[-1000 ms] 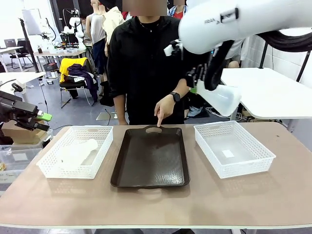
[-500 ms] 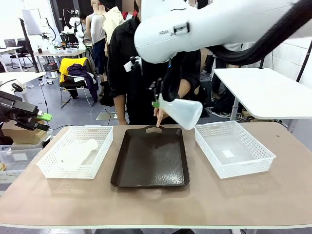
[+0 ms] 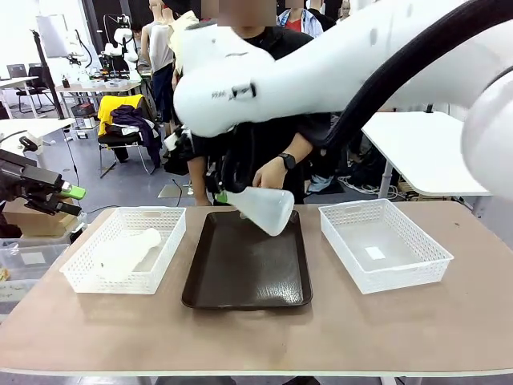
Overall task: Prepare the laboratory tools.
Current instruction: While moving the picked Big flask to the Handle tray indicated by the person, stop as directed by the person.
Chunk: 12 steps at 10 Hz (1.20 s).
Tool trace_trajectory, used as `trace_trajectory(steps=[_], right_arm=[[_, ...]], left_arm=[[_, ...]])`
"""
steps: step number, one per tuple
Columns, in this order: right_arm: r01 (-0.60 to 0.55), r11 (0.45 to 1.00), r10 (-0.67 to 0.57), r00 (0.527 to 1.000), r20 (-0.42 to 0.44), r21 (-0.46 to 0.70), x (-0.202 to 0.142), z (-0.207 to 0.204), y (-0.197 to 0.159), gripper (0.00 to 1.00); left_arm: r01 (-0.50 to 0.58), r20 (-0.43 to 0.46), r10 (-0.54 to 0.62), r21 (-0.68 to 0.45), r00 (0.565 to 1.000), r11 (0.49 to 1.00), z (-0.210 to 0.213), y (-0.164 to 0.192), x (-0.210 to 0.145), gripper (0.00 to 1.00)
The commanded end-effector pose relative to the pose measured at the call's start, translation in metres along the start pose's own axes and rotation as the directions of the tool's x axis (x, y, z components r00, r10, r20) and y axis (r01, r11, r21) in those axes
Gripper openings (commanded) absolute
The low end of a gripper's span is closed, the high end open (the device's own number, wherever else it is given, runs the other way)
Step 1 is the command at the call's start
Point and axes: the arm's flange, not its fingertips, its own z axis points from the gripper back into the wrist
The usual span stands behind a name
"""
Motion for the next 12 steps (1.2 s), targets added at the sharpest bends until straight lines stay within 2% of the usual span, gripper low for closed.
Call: trace_trajectory(steps=[1, 5, 8, 9, 12], right_arm=[[-0.045, 0.999, 0.044, 0.997, -0.057, -0.012, 0.031, -0.025, -0.005, 0.0], [-0.121, 0.993, 0.118, 0.985, -0.126, -0.012, 0.06, -0.078, 0.006, 0.0], [-0.114, 0.993, 0.111, 0.979, -0.172, -0.007, 0.061, -0.085, 0.002, 0.0], [-0.098, 0.995, 0.099, 0.987, -0.124, 0.016, 0.046, -0.094, 0.015, 0.0], [-0.098, 0.995, 0.099, 0.987, -0.124, 0.016, 0.046, -0.094, 0.015, 0.0]], left_arm=[[0.003, -0.001, -0.003, 0.002, 1.0, 1.0, 0.002, 0.0, 0.0, 1.0], [0.003, -0.001, -0.003, 0.002, 1.0, 1.0, 0.002, 0.0, 0.0, 1.0], [0.003, -0.001, -0.003, 0.002, 1.0, 1.0, 0.002, 0.0, 0.0, 1.0], [0.003, -0.001, -0.003, 0.002, 1.0, 1.0, 0.002, 0.0, 0.0, 1.0], [0.003, -0.001, -0.003, 0.002, 1.0, 1.0, 0.002, 0.0, 0.0, 1.0]])
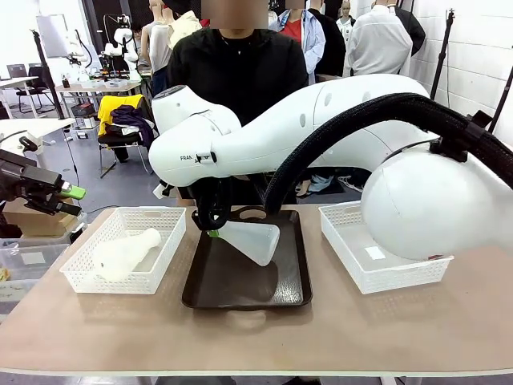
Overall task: Prepare the laboratory tools.
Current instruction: While moving the picked Big flask to the Handle tray indicated by the person, stop as directed by the person, then place the picked Big flask upright in the Handle tray as instructed by the person.
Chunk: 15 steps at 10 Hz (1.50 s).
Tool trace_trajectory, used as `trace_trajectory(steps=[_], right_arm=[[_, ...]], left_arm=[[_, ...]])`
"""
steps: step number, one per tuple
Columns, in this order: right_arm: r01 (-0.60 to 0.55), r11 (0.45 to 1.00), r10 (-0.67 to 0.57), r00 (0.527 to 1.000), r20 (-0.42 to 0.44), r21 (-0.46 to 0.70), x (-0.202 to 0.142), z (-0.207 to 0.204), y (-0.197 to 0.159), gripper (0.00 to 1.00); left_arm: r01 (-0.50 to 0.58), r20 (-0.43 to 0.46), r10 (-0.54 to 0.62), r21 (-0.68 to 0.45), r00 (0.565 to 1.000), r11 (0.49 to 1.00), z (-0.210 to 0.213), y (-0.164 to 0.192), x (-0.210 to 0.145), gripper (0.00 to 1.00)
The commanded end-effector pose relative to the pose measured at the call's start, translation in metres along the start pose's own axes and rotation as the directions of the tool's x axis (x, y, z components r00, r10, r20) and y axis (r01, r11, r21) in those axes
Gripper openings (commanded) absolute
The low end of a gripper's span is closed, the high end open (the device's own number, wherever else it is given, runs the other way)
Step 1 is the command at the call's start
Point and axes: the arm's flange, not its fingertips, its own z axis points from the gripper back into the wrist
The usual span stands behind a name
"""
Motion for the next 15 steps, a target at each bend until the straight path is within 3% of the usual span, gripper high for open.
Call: trace_trajectory(steps=[1, 15], right_arm=[[0.0, 1.0, 0.0, 1.0, 0.01, -0.005, -0.0001, 0.0007, 0.0008, 0.0], [0.0, 1.0, 0.0, 1.0, 0.01, -0.005, -0.0001, 0.0007, 0.0008, 0.0]], left_arm=[[0.003, -0.001, -0.003, 0.001, 1.0, 1.0, 0.002, -0.0004, -0.0002, 1.0], [0.003, -0.001, -0.003, 0.001, 1.0, 1.0, 0.002, -0.0004, -0.0002, 1.0]])
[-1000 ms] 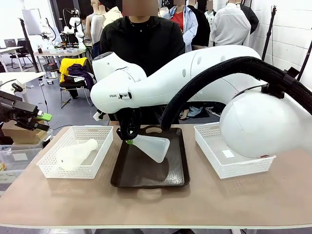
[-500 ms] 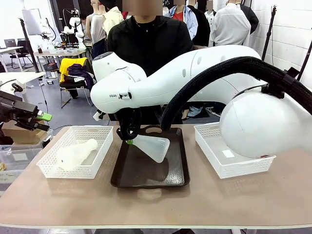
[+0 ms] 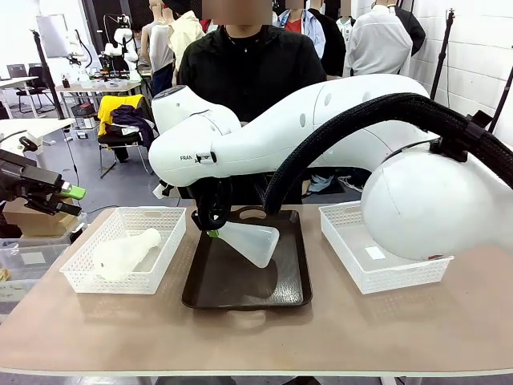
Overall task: Prepare the laboratory tools.
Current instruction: Place the picked Big flask upright in the Handle tray as instructed by the person.
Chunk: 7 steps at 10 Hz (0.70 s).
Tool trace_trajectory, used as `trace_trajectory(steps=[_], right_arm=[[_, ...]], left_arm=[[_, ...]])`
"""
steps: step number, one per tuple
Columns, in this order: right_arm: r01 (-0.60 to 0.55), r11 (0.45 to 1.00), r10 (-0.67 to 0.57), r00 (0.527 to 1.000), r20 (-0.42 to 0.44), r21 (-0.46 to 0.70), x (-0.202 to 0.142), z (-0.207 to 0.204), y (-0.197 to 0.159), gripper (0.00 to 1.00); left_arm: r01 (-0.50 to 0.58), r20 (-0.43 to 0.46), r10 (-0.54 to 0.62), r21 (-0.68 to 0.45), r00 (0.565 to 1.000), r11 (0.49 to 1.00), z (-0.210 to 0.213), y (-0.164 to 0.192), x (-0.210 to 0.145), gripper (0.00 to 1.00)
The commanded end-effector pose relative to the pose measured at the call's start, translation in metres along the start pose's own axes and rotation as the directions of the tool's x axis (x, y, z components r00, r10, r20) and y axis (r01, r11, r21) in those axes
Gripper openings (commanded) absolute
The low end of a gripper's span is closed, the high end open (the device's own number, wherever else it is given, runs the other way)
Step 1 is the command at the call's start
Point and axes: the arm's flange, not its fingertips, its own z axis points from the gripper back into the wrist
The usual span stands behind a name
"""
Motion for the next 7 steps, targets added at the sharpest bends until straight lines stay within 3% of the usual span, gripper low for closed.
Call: trace_trajectory(steps=[1, 7], right_arm=[[0.0, 1.0, 0.0, 1.0, 0.01, -0.005, -0.0002, 0.0006, 0.0007, 0.0], [0.0, 1.0, 0.0, 1.0, 0.01, -0.005, -0.0002, 0.0006, 0.0007, 0.0]], left_arm=[[0.003, -0.001, -0.003, 0.001, 1.0, 1.0, 0.002, -0.0004, -0.0002, 1.0], [0.003, -0.001, -0.003, 0.001, 1.0, 1.0, 0.002, -0.0004, -0.0002, 1.0]])
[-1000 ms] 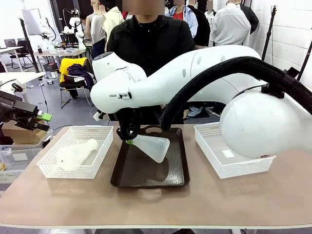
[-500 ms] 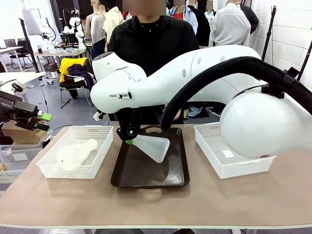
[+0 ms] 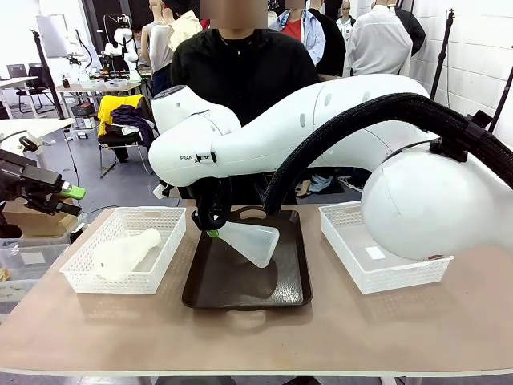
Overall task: Prepare the laboratory tools.
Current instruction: Place the picked Big flask upright in the Handle tray as instructed by the person.
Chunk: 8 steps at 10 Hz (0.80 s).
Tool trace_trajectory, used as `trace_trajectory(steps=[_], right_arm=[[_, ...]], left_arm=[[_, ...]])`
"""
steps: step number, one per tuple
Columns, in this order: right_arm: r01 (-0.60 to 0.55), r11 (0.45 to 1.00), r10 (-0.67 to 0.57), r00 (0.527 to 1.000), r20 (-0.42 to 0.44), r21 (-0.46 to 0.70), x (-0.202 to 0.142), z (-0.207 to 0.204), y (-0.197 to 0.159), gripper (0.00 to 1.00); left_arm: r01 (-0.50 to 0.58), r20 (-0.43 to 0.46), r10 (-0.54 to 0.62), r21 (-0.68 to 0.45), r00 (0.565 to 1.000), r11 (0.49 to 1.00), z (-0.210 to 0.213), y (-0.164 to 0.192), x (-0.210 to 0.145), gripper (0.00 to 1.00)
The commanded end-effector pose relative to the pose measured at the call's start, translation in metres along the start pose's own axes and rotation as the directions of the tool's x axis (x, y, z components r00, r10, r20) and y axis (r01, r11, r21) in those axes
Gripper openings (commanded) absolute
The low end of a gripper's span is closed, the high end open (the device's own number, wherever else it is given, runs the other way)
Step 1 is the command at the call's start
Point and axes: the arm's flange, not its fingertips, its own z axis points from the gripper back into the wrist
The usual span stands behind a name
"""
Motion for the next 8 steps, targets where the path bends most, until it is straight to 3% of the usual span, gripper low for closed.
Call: trace_trajectory(steps=[1, 8], right_arm=[[0.0, 1.0, 0.0, 1.0, 0.01, -0.005, -0.0002, 0.0006, 0.0007, 0.0], [0.0, 1.0, 0.0, 1.0, 0.01, -0.005, -0.0002, 0.0006, 0.0007, 0.0]], left_arm=[[0.003, -0.001, -0.003, 0.001, 1.0, 1.0, 0.002, -0.0004, -0.0002, 1.0], [0.003, -0.001, -0.003, 0.001, 1.0, 1.0, 0.002, -0.0004, -0.0002, 1.0]])
